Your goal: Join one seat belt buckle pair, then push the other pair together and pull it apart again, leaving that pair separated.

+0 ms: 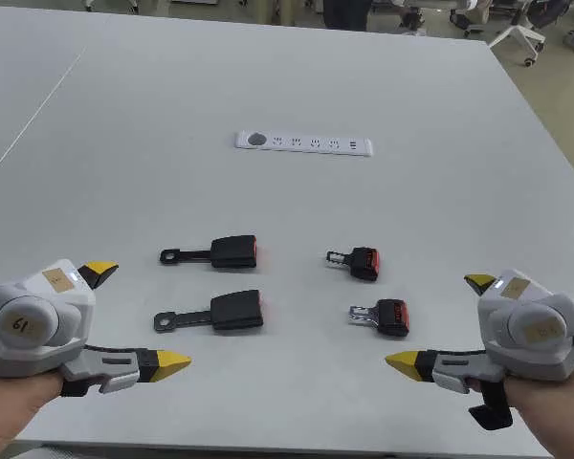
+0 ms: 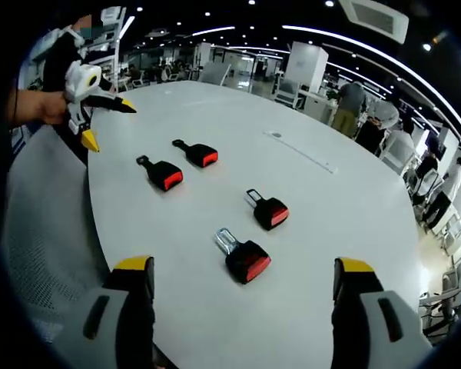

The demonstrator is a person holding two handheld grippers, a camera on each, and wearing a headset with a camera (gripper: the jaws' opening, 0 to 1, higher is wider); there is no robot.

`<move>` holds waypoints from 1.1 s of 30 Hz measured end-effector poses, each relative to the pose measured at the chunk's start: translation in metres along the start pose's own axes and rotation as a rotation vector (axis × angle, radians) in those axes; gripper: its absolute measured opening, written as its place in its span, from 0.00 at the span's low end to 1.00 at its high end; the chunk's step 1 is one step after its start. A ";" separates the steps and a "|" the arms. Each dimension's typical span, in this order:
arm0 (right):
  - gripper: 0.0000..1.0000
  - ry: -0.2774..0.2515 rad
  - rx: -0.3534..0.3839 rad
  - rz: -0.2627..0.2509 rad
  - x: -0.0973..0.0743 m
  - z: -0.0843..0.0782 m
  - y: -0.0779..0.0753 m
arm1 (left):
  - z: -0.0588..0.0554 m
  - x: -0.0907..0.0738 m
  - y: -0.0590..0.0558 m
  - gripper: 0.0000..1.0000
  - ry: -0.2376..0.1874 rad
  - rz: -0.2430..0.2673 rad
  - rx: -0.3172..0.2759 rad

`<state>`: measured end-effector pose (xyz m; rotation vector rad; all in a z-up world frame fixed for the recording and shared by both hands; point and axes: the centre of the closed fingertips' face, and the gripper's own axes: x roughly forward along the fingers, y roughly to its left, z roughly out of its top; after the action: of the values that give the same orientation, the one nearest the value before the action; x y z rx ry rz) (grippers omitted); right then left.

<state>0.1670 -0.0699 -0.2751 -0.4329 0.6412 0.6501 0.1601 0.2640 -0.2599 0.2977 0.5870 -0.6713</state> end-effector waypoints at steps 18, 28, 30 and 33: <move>0.98 -0.005 0.000 0.002 0.000 0.001 0.003 | -0.004 -0.002 0.000 0.99 0.018 0.002 0.006; 0.98 -0.001 -0.010 0.005 0.001 0.001 0.004 | -0.004 -0.001 -0.003 0.98 0.019 -0.009 0.010; 0.98 0.000 -0.010 0.007 0.001 0.001 0.005 | -0.004 -0.001 -0.003 0.98 0.020 -0.010 0.010; 0.98 0.000 -0.012 0.010 0.002 0.002 0.005 | -0.005 -0.001 -0.004 0.98 0.023 -0.015 0.018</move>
<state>0.1654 -0.0642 -0.2754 -0.4413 0.6396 0.6637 0.1545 0.2640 -0.2633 0.3183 0.6063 -0.6887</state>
